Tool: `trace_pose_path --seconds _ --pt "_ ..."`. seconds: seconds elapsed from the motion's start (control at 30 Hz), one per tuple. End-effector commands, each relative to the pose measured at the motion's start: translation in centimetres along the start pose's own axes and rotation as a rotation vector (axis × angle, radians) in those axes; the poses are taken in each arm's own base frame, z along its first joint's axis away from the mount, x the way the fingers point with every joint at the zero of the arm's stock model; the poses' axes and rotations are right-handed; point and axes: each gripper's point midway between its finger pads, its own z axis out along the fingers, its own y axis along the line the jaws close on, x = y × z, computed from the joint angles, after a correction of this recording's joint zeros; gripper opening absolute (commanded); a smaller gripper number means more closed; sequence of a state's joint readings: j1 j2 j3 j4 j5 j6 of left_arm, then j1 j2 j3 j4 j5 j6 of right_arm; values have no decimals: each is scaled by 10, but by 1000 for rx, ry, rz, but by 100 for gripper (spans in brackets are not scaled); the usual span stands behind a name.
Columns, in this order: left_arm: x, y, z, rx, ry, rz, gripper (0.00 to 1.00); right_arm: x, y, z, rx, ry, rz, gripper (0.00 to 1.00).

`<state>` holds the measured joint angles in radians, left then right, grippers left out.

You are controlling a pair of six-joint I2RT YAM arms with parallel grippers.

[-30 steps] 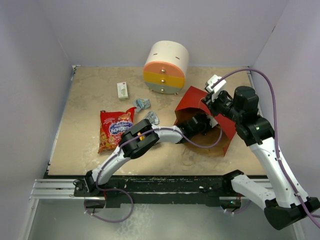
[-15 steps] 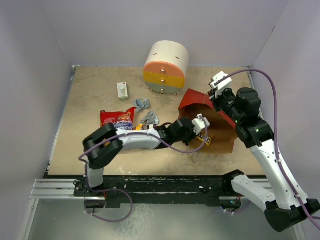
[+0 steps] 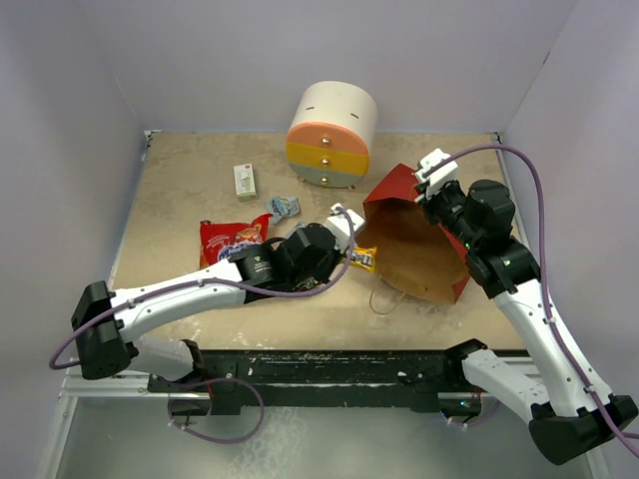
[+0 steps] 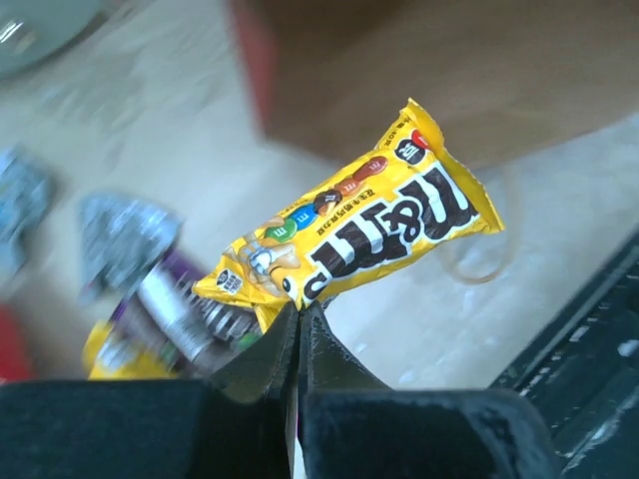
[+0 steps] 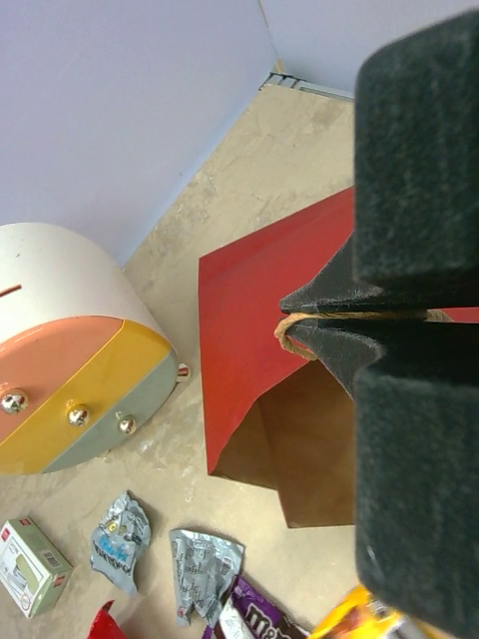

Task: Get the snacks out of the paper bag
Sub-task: Take out the snack from the paper bag, then place the snack at the center of the board.

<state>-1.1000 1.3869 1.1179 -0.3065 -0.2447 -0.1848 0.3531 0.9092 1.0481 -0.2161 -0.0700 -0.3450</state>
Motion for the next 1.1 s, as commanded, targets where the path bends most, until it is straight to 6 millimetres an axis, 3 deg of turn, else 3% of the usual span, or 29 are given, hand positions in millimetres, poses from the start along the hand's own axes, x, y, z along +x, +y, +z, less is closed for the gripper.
trace_pose_path --seconds 0.0,0.1,0.2,0.43,0.67,0.7,0.77,0.9,0.97,1.07 --pt "40 83 -42 -401 127 -187 0 -23 -5 -5 15 -95 -12 0" --pt "72 118 -58 -563 249 -367 0 -21 -6 -7 24 -88 -14 0" --pt "102 126 -65 -673 365 -476 0 -22 -6 -9 24 -84 -15 0" --pt "114 124 -55 -737 382 -575 0 -25 -1 -8 -10 -85 24 0" --pt "126 123 -46 -748 385 -596 7 -21 6 -10 -43 -70 32 0" --pt "128 122 -46 -747 386 -602 10 -22 6 -11 -44 -71 33 0" --pt "129 122 -48 -751 384 -615 29 -23 7 -12 -48 -75 37 0" --pt "121 121 -56 -728 346 -640 51 -26 9 -15 -60 -81 39 0" --pt "116 120 -60 -710 327 -647 58 -29 8 -16 -61 -86 37 0" --pt "109 119 -66 -684 296 -654 69 -49 6 -21 -71 -148 22 0"
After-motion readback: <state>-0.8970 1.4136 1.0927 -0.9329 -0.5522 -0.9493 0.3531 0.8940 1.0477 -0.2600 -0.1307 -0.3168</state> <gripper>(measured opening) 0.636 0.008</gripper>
